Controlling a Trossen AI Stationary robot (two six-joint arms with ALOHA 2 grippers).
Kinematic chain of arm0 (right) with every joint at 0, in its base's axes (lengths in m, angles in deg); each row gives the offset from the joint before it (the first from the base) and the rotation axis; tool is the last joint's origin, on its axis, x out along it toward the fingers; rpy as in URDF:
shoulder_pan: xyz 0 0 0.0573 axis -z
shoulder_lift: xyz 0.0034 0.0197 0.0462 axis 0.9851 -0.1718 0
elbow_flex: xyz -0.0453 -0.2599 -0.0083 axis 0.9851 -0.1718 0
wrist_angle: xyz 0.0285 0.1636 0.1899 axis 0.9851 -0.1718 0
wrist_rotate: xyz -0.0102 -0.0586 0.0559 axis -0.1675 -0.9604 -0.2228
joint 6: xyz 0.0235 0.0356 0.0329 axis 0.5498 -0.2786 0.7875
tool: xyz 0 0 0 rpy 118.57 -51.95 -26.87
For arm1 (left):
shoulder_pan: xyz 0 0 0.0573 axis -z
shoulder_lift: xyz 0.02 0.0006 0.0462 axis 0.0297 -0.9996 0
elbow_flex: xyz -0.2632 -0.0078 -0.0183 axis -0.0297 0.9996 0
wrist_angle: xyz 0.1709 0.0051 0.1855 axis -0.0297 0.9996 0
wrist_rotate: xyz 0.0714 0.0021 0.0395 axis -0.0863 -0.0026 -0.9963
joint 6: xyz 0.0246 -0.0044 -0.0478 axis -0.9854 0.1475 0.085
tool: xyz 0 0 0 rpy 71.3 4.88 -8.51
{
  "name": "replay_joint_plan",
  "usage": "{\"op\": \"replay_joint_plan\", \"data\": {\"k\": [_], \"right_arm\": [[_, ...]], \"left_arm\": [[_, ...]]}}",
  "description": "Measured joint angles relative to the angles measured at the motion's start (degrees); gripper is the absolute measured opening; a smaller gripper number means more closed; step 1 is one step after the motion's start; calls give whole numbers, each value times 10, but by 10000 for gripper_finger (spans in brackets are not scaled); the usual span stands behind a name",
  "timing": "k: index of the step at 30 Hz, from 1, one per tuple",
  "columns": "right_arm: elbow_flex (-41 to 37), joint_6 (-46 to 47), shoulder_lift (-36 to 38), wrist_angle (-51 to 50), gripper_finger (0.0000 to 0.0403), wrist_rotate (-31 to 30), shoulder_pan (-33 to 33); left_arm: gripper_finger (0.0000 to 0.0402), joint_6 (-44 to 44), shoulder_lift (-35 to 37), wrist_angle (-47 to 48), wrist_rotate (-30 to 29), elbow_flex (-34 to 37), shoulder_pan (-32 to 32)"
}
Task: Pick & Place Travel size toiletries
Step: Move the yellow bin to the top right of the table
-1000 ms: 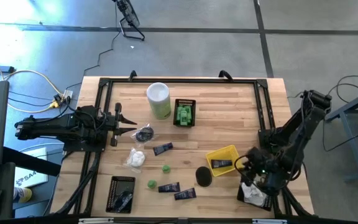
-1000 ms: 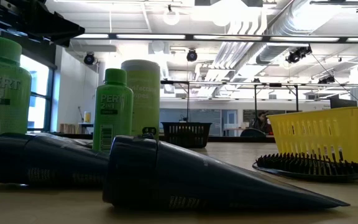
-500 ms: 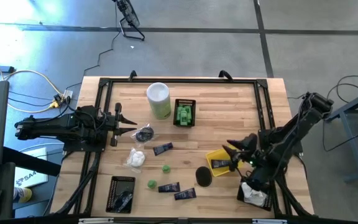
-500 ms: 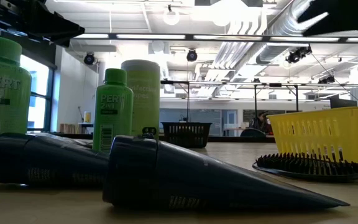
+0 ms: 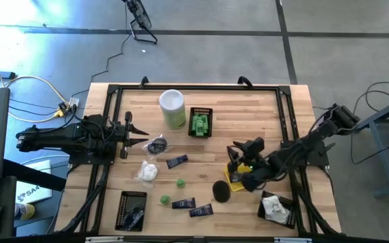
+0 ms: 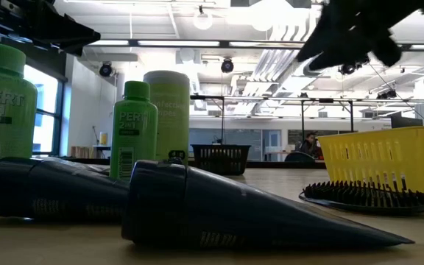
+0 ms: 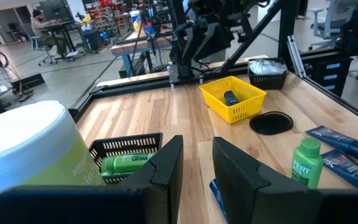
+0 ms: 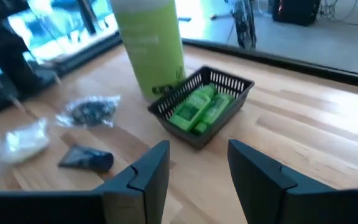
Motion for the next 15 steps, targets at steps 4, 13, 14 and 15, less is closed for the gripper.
{"op": "replay_joint_plan", "data": {"k": [4,13,14,15], "right_arm": [[0,-113,-4,69,155,53,41],[0,-371,-4,215,155,139,124],[0,-388,-4,228,155,157,134],[0,-403,-4,239,155,175,143]], "left_arm": [[84,1,0,0,0,0,0],[84,13,0,0,0,0,0],[84,13,0,0,0,0,0],[84,14,0,0,0,0,0]]}}
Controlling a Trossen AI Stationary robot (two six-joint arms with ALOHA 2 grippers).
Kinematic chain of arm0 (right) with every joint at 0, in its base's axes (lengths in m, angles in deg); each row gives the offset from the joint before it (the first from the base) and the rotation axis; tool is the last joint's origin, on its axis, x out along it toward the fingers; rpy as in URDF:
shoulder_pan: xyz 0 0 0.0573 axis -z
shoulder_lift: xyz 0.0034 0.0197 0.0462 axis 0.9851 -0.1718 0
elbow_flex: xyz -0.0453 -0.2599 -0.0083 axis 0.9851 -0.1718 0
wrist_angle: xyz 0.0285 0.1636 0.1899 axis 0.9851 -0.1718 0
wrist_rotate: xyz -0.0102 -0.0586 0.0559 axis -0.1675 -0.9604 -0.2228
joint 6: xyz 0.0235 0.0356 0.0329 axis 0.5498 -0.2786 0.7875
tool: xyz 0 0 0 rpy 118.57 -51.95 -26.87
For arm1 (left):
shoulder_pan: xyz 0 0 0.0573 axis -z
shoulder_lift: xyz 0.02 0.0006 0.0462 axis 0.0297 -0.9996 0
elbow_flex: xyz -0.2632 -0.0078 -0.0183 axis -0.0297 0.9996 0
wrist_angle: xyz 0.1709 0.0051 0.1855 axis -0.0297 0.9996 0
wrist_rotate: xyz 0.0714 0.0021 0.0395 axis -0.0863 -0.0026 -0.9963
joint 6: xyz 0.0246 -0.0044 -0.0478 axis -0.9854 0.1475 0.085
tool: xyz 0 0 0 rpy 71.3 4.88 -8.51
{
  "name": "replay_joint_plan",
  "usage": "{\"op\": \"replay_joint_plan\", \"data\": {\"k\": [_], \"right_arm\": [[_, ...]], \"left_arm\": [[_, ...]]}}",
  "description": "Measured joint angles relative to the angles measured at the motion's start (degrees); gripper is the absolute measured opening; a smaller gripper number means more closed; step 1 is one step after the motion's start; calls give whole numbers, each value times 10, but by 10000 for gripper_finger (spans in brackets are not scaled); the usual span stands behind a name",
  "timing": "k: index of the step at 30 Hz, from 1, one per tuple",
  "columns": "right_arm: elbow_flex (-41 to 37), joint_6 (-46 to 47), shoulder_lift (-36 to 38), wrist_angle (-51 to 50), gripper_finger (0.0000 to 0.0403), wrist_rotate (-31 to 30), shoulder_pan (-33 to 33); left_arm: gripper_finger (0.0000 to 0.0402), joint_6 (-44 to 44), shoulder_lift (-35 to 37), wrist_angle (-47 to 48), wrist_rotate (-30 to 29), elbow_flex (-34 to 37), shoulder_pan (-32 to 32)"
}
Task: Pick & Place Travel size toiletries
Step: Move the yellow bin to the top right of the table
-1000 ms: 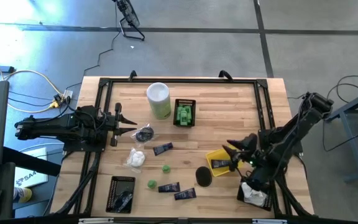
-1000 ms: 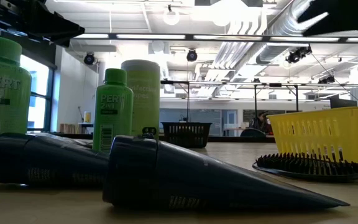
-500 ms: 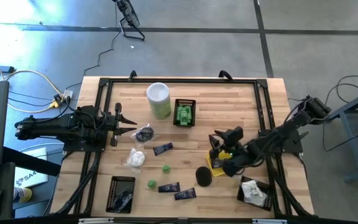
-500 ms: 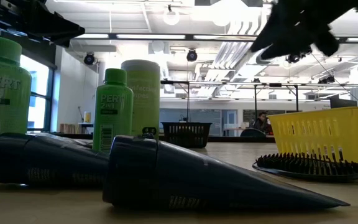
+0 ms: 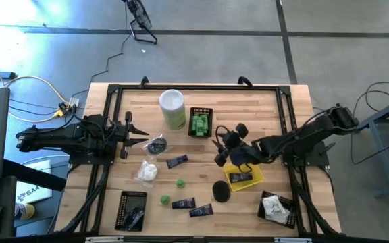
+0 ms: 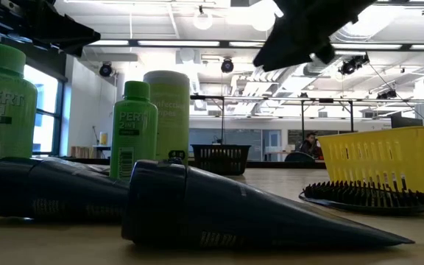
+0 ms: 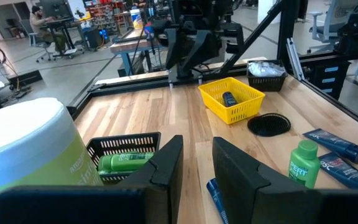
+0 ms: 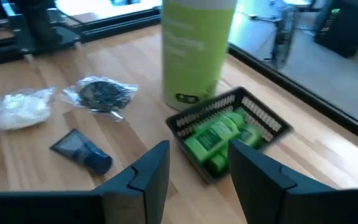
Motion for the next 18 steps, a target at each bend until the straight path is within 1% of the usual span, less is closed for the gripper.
{"op": "replay_joint_plan", "data": {"k": [8,13,18], "right_arm": [[0,-89,0,53,155,89,61],[0,-119,0,70,156,150,94],[0,-131,0,78,156,195,122]], "left_arm": [[84,4,0,1,0,0,0],[84,29,0,19,2,0,0],[84,39,0,28,2,0,0]]}}
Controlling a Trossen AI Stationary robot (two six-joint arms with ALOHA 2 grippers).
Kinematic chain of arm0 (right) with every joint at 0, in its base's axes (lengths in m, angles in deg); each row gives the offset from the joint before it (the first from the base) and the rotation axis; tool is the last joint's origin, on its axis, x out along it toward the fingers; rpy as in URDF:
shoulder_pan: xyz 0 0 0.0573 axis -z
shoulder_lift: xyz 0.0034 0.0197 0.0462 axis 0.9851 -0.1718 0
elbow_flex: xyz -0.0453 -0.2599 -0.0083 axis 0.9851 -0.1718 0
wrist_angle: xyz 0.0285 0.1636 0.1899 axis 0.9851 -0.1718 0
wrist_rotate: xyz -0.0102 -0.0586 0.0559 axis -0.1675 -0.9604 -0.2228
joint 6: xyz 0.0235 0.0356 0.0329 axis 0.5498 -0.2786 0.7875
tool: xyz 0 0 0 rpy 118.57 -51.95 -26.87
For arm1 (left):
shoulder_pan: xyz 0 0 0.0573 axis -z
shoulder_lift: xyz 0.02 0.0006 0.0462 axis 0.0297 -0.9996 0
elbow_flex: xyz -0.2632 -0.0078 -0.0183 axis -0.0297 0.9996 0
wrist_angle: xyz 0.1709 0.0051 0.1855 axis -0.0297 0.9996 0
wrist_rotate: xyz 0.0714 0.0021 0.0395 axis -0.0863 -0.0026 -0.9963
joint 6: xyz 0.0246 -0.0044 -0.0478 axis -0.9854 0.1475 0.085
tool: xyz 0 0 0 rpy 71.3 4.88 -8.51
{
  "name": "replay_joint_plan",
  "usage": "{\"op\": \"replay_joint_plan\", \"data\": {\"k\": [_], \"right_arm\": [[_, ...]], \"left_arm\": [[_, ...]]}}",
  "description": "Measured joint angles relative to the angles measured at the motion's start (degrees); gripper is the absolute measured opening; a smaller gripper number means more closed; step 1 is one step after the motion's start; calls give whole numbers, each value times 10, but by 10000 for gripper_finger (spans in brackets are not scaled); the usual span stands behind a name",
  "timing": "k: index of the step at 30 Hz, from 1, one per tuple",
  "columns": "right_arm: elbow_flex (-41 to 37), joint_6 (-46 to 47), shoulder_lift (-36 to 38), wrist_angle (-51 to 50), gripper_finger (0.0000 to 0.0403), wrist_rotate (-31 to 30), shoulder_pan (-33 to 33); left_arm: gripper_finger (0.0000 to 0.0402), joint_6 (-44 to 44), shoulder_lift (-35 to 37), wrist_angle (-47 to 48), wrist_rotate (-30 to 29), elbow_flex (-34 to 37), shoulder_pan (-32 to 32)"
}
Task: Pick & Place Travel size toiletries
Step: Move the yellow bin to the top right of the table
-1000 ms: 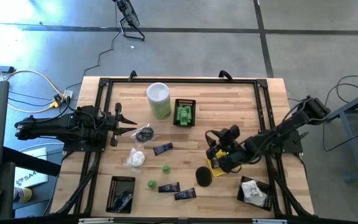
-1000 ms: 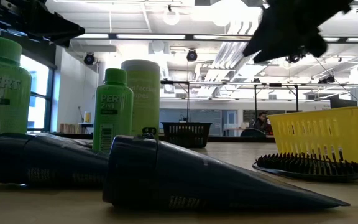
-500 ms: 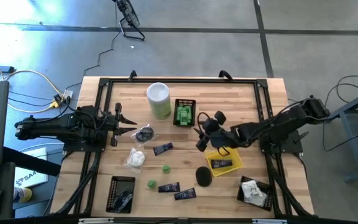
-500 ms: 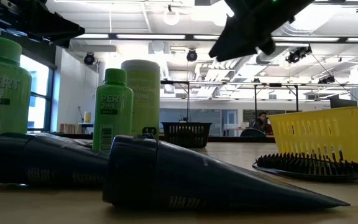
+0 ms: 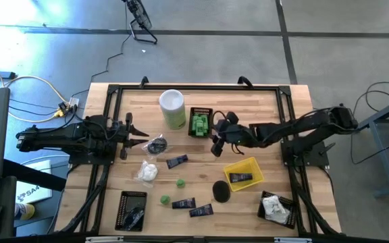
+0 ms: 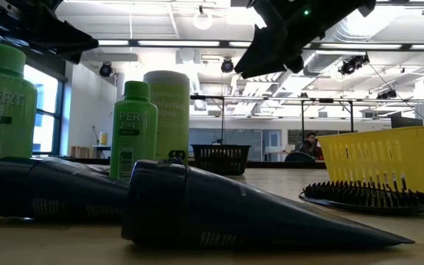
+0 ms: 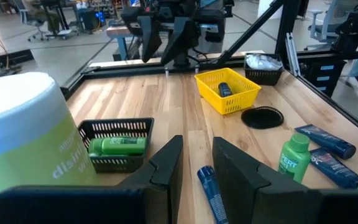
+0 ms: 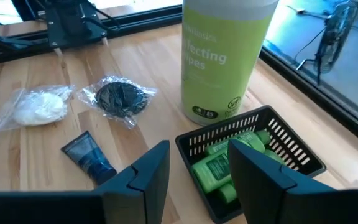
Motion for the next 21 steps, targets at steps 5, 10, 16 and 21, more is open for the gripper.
{"op": "replay_joint_plan", "data": {"k": [5,10,16,21], "right_arm": [[0,0,0,-1,156,63,16],[0,0,0,-1,155,117,16],[0,1,0,0,155,164,14],[0,56,0,25,156,187,14]], "left_arm": [[84,0,0,2,0,0,0],[84,2,0,2,0,0,0],[84,33,0,2,0,0,0],[84,38,0,2,-2,0,0]]}}
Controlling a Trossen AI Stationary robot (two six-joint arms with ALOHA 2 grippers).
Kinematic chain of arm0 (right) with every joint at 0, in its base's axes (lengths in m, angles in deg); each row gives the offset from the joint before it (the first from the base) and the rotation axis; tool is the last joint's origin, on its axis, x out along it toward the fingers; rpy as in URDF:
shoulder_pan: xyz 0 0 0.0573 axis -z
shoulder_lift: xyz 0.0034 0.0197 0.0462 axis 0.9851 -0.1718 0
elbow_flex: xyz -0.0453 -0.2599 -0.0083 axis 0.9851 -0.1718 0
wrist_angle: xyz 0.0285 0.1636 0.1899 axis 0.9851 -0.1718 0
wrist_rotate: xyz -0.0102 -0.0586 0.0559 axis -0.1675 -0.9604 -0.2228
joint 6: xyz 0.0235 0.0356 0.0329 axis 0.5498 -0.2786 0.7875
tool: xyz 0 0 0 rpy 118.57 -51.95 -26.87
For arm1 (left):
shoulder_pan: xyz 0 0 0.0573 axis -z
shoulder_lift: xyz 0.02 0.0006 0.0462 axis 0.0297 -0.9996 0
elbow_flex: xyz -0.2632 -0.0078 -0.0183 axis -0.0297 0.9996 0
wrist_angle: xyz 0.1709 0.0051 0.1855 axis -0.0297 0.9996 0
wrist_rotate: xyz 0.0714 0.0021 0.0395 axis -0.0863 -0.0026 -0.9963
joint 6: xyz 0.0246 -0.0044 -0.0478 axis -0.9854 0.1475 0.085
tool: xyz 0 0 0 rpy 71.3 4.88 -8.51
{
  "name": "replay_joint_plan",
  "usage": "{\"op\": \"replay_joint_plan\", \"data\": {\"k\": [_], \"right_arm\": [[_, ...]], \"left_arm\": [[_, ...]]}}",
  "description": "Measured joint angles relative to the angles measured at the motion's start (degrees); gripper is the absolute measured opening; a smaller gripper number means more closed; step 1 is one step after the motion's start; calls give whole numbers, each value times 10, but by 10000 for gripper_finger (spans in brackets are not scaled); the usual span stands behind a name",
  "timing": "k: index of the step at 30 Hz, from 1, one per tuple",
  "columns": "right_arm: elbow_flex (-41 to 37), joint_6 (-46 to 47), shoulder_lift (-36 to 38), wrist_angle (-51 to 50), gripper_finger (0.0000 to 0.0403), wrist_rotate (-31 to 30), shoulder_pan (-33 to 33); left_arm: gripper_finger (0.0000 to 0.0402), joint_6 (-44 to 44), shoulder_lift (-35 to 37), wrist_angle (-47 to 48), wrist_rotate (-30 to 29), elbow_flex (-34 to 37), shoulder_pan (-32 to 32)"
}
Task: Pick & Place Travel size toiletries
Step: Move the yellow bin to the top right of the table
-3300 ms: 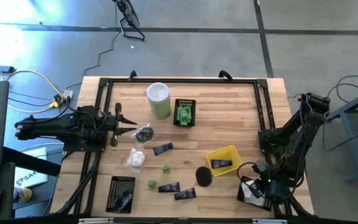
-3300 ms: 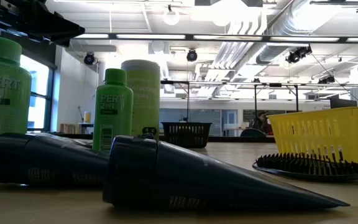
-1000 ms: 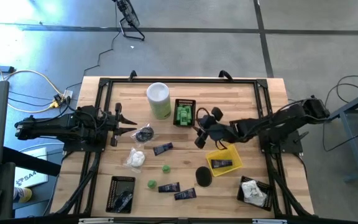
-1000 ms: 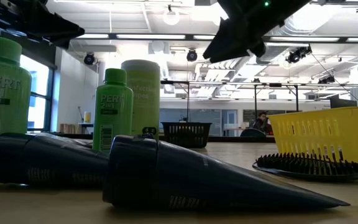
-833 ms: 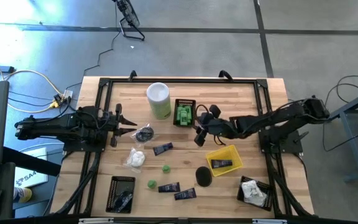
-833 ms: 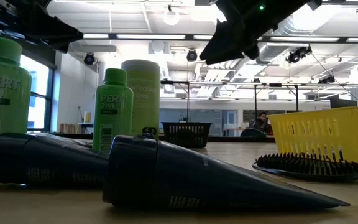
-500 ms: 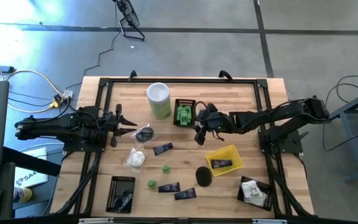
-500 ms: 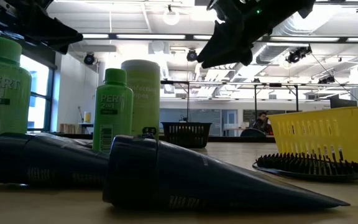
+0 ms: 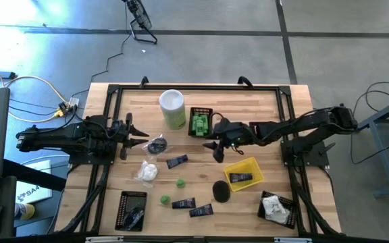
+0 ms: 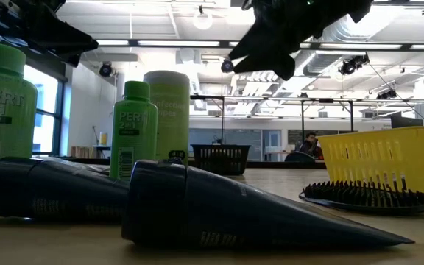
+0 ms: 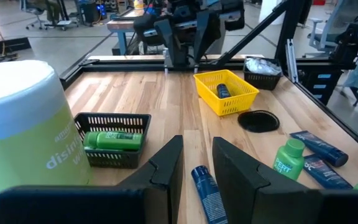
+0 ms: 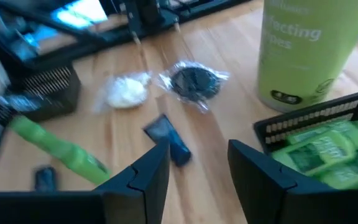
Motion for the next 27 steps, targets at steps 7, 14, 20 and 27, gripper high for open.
{"op": "replay_joint_plan", "data": {"k": [7,14,20,27], "right_arm": [[0,134,0,-43,132,-1,-15],[0,246,0,-145,49,26,-57],[0,354,0,-272,6,92,-89],[0,444,0,-375,3,108,-128]], "left_arm": [[84,-3,0,0,0,0,0],[84,-4,0,0,0,0,0],[84,-4,0,1,0,0,0],[84,-4,0,1,0,0,0]]}}
